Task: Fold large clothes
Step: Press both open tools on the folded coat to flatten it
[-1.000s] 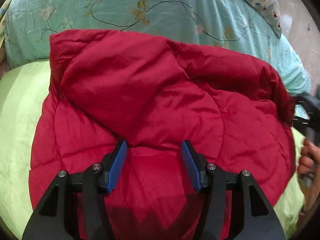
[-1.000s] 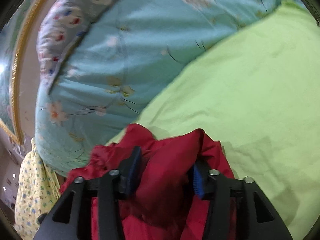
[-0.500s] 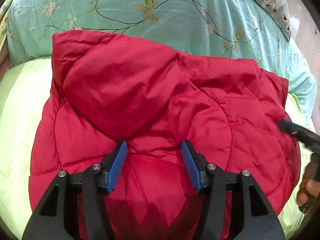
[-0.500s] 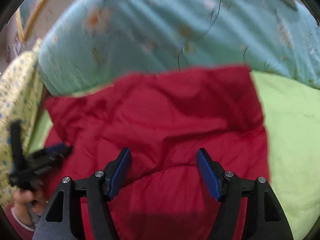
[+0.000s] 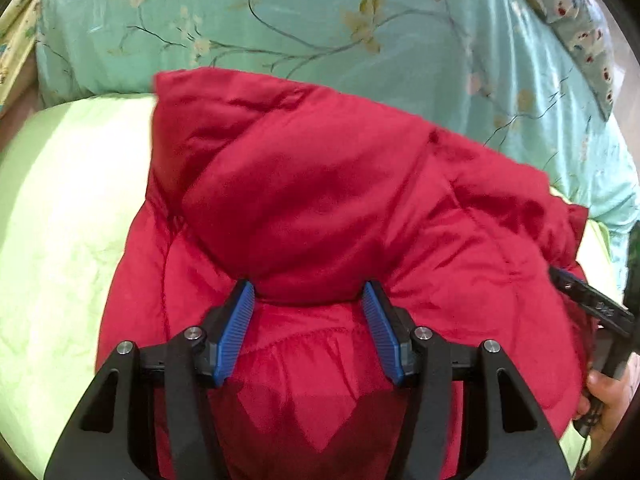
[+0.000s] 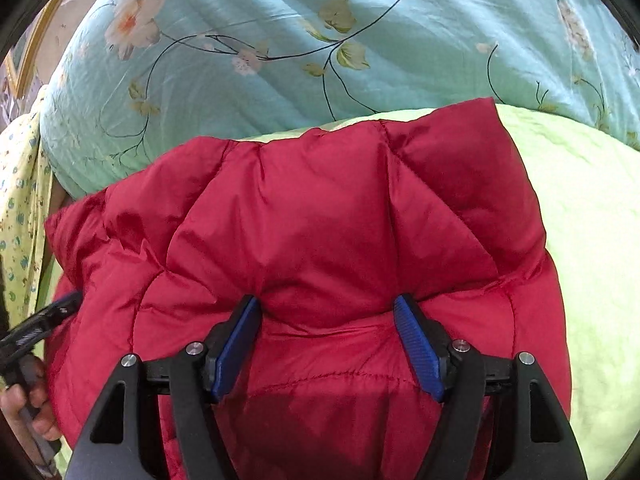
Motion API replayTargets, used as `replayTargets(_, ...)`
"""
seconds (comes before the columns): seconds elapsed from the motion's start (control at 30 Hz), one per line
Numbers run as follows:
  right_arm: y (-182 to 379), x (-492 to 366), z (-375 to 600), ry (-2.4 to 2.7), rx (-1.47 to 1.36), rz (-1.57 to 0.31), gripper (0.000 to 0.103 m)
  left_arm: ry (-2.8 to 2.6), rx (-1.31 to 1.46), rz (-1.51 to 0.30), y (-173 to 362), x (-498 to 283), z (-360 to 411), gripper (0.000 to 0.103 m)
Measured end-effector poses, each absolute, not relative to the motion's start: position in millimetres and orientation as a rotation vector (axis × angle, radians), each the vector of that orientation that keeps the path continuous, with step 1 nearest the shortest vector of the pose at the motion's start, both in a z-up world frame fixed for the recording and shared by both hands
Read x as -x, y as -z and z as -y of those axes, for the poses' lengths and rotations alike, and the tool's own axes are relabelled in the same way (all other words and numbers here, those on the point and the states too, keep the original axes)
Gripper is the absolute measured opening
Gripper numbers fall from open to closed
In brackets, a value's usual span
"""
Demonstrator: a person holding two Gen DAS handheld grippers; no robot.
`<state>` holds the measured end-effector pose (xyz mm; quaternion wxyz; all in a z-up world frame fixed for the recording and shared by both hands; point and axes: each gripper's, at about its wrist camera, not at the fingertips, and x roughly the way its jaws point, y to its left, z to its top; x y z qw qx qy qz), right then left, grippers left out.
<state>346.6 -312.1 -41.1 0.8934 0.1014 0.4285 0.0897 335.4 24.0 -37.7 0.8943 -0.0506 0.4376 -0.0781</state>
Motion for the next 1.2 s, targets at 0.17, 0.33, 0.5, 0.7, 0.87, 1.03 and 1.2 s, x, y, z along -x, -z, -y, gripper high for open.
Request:
replayTargets(0.17, 15.2, -320.3, 318.2, -0.176, -0.238, -0.826, 0.071, 0.158, 0.093, -0.923, 45.8, -343.8, -23.4, 0.057)
replayTargets(0.33, 19.1, -309.0, 313.4, -0.123, -0.146, -0.847, 0.072, 0.161, 0.100, -0.918, 47.0, -339.7, -29.7, 0.057)
replayTargets(0.5, 44.1, -323.6, 323.4, -0.136, -0.207, -0.887, 0.074, 0.167, 0.098, -0.922, 46.4, -343.4, -24.2, 0.057)
replayTargets(0.7, 49.7, -324.2, 321.6, -0.134, -0.195, -0.877, 0.075, 0.186, 0.105, -0.930, 36.1, -341.7, -26.9, 0.056)
replayTargets(0.87, 50.1, -320.9, 323.3, -0.132, -0.194, -0.872, 0.075, 0.205, 0.098, -0.905, 31.4, -326.0, -34.5, 0.057)
replayTargets(1.03, 44.3, -319.4, 325.0, -0.127, -0.197, -0.885, 0.075, 0.182, 0.065, -0.913, 44.9, -336.5, -27.7, 0.057)
replayTargets(1.2, 22.8, -304.8, 332.4, -0.147, -0.258, -0.859, 0.075, 0.200, 0.068, -0.898, 37.7, -329.3, -31.6, 0.057)
